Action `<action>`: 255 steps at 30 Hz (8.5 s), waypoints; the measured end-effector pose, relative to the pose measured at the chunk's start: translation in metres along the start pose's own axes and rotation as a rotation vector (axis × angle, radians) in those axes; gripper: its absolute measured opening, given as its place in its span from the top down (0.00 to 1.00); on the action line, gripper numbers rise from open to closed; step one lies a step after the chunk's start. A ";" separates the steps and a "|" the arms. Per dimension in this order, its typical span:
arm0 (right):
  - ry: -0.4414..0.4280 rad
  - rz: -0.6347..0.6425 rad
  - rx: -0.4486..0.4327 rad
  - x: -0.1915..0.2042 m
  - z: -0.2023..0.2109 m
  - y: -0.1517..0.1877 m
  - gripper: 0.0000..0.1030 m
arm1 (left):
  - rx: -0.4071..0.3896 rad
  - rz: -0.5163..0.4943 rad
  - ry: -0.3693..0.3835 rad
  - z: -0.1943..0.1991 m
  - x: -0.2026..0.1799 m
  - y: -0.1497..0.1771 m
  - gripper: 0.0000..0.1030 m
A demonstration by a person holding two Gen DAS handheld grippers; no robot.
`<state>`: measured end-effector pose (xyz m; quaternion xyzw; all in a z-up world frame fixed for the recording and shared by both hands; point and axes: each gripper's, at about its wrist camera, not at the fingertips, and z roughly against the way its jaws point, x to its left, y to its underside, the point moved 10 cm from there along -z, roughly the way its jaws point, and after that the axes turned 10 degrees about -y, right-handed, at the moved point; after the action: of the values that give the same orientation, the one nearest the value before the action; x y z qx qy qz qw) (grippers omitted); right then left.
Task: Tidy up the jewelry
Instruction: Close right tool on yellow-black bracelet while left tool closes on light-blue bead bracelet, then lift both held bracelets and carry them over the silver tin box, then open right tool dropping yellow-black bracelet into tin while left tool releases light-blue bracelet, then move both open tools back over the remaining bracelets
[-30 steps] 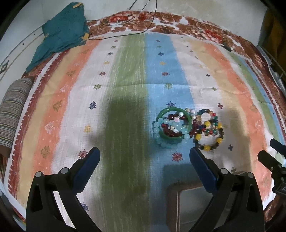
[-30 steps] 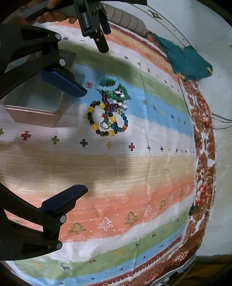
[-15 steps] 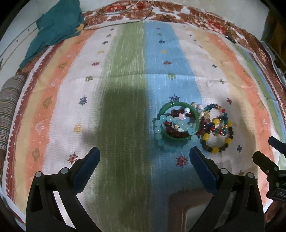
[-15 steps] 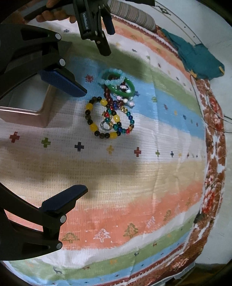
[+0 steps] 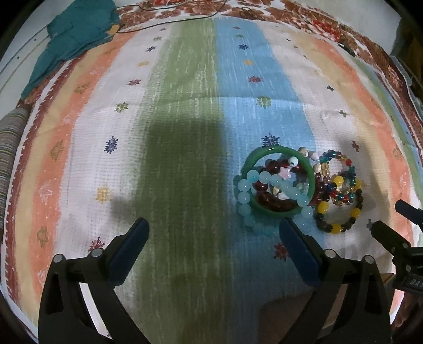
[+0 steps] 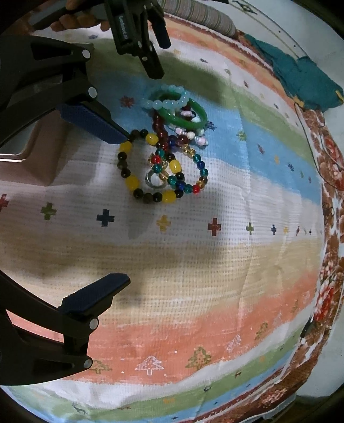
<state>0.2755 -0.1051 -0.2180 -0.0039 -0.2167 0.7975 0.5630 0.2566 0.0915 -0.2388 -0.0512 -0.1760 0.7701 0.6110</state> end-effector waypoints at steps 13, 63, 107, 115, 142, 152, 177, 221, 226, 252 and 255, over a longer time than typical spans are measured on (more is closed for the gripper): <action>0.039 0.006 0.050 -0.005 -0.028 -0.006 0.23 | 0.031 -0.041 -0.043 -0.022 -0.006 -0.003 0.11; 0.059 0.066 -0.097 -0.003 0.031 -0.011 0.87 | -0.107 -0.049 0.029 0.041 -0.013 -0.010 0.89; 0.030 0.180 -0.378 0.046 0.128 0.003 0.87 | -0.322 -0.053 0.091 0.150 -0.032 0.018 0.89; 0.014 0.188 -0.441 0.056 0.151 0.012 0.87 | -0.363 -0.056 0.126 0.168 -0.033 0.026 0.89; -0.096 0.221 -0.404 0.086 0.154 0.052 0.87 | -0.379 -0.124 0.174 0.191 -0.055 0.069 0.89; -0.069 0.137 -0.365 0.060 0.146 0.053 0.74 | -0.345 -0.066 0.130 0.182 -0.037 0.064 0.71; -0.024 0.037 -0.330 0.029 0.132 0.044 0.39 | -0.292 0.000 0.085 0.158 -0.013 0.047 0.35; -0.038 0.012 -0.265 0.016 0.093 0.008 0.25 | -0.260 -0.008 -0.005 0.112 -0.013 0.004 0.28; -0.026 0.027 -0.264 0.017 0.090 0.002 0.24 | -0.244 -0.013 -0.013 0.102 -0.014 0.000 0.28; -0.015 0.063 -0.175 0.012 0.043 -0.023 0.24 | -0.134 -0.008 0.065 0.054 -0.028 -0.020 0.28; -0.017 0.061 -0.162 0.011 0.036 -0.025 0.24 | -0.116 -0.005 0.062 0.046 -0.026 -0.021 0.27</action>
<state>0.2846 -0.1005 -0.1735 -0.0492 -0.2852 0.7942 0.5343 0.2686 0.0608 -0.1928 -0.1102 -0.2015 0.7552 0.6139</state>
